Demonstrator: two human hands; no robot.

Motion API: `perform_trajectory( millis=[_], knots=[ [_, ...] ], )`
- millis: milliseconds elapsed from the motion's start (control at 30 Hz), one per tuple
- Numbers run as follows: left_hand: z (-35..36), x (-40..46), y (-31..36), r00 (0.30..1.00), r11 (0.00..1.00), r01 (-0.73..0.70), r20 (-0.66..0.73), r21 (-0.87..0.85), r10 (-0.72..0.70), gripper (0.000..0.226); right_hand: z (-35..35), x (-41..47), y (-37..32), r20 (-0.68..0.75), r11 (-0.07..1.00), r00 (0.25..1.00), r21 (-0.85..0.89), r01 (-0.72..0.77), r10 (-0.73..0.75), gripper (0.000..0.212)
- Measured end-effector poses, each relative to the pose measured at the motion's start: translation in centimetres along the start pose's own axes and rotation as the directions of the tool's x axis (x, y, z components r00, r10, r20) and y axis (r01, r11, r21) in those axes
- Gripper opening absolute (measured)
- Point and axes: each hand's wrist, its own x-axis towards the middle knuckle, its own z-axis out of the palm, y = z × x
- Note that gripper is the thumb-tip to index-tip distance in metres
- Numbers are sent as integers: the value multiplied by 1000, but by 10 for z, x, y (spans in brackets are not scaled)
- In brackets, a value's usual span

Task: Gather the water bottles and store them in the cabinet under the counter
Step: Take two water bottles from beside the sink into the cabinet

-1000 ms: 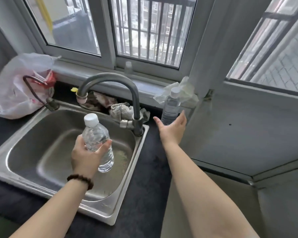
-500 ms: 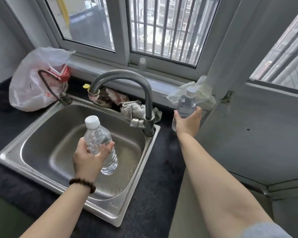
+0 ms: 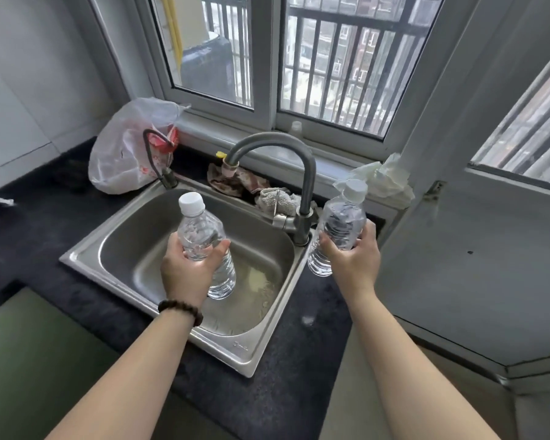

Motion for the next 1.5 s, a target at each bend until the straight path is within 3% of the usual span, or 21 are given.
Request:
perform_trajectory(
  millis=[267, 467, 733, 967, 1133, 1500],
  knots=[
    [-91, -27, -20, 994, 996, 62, -88, -65, -68, 53, 25, -94, -46, 164, 995, 986, 103, 0, -17, 51],
    [-189, -73, -48, 958, 987, 92, -256, -135, -125, 43, 57, -171, -84, 312, 986, 943, 151, 72, -117, 53],
    [-354, -196, -102, 801, 977, 210, -566, -40, -196, 49, 94, -328, -131, 572, 967, 790, 232, 104, -222, 49],
    [-476, -323, -134, 581, 955, 293, -785, -43, -213, 49, 109, -484, -160, 777, 947, 542, 289, 141, -318, 47],
    [-552, -419, -145, 388, 930, 353, -887, -106, -249, 49, 111, -599, -186, 873, 926, 313, 335, 172, -374, 45],
    [-675, -584, -173, -101, 879, 396, -964, -267, -248, 46, 121, -823, -237, 872, 847, -194, 485, 217, -450, 44]
  ],
)
